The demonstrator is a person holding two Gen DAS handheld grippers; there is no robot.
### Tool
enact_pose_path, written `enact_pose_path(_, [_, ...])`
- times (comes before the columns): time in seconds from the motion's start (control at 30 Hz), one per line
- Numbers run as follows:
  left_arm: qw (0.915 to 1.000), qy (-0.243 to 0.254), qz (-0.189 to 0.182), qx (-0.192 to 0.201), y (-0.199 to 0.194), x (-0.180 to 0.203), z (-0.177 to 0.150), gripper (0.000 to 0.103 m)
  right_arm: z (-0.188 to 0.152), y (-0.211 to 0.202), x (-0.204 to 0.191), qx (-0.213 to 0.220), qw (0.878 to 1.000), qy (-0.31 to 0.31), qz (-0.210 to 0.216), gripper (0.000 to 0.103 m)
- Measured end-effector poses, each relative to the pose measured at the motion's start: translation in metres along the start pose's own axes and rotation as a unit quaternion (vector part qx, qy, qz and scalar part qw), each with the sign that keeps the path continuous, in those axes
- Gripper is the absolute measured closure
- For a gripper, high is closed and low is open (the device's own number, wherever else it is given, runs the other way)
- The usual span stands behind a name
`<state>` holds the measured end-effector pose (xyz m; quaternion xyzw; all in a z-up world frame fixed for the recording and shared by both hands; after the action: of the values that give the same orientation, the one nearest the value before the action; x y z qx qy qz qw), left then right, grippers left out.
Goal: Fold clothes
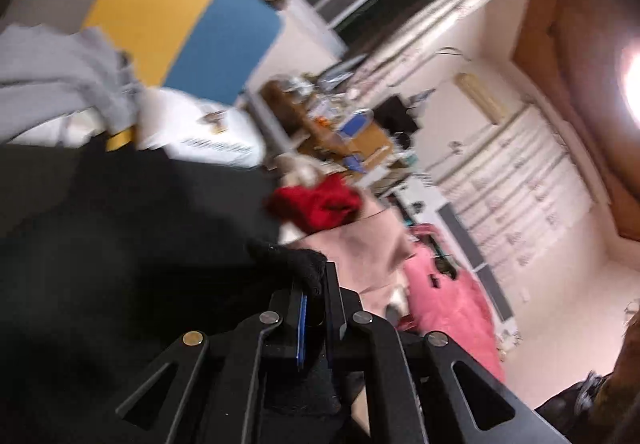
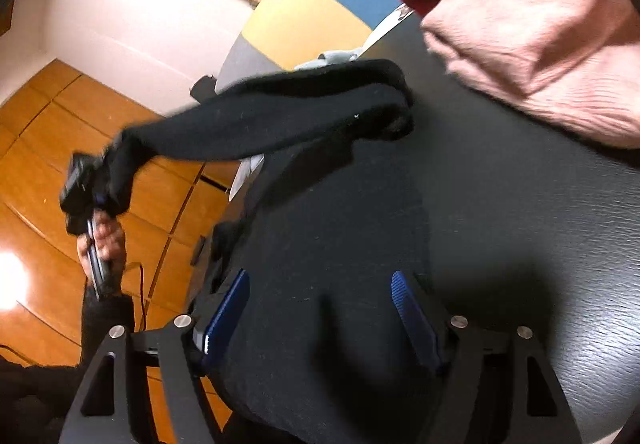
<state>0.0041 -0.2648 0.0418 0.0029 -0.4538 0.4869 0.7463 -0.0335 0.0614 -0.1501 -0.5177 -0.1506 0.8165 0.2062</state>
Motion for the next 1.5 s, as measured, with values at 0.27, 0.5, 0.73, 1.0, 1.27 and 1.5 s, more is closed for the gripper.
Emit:
enact_pose_path(0.27, [0.9953,-0.08,0.054,-0.005,-0.026,-0.079,-0.079,0.098,0.025,0.025,-0.017,0.0,0.995,-0.065,-0.072,0.027])
enact_pose_path(0.5, [0.9976,-0.046,0.032,0.04,-0.037,-0.062,-0.066,0.098,0.092,0.049,-0.038,0.026,0.994,-0.1,-0.044,0.027])
enact_pose_path(0.73, [0.9962,0.05,0.022,0.068,-0.051,-0.006,0.016,0.098,0.168,0.099,-0.034,0.019,0.975,-0.172,-0.141,0.023])
enact_pose_path(1.0, [0.996,0.072,0.046,0.028,-0.038,0.006,0.039,0.098,0.202,0.162,0.005,-0.09,0.969,-0.159,-0.168,0.048])
enact_pose_path(1.27, [0.9938,0.057,0.063,0.072,-0.061,-0.007,0.075,0.098,0.226,0.165,0.013,-0.058,0.974,-0.141,-0.168,0.098])
enact_pose_path(1.5, [0.9917,-0.019,0.126,0.02,-0.04,-0.083,0.055,0.098,0.26,0.158,0.01,-0.015,0.975,-0.133,-0.178,0.089])
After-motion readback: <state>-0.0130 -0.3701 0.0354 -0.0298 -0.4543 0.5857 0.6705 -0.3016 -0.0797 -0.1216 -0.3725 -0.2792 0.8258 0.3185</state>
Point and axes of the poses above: each gripper's, at about its wrist camera, not at the fingertips, and y roughly the way its jaws point, x to its right, z to its top, the point moved 5 cm from there along y, roughly the way its jaws point, and after that the axes turned 2 degrees about y, right-handed, at the moved point
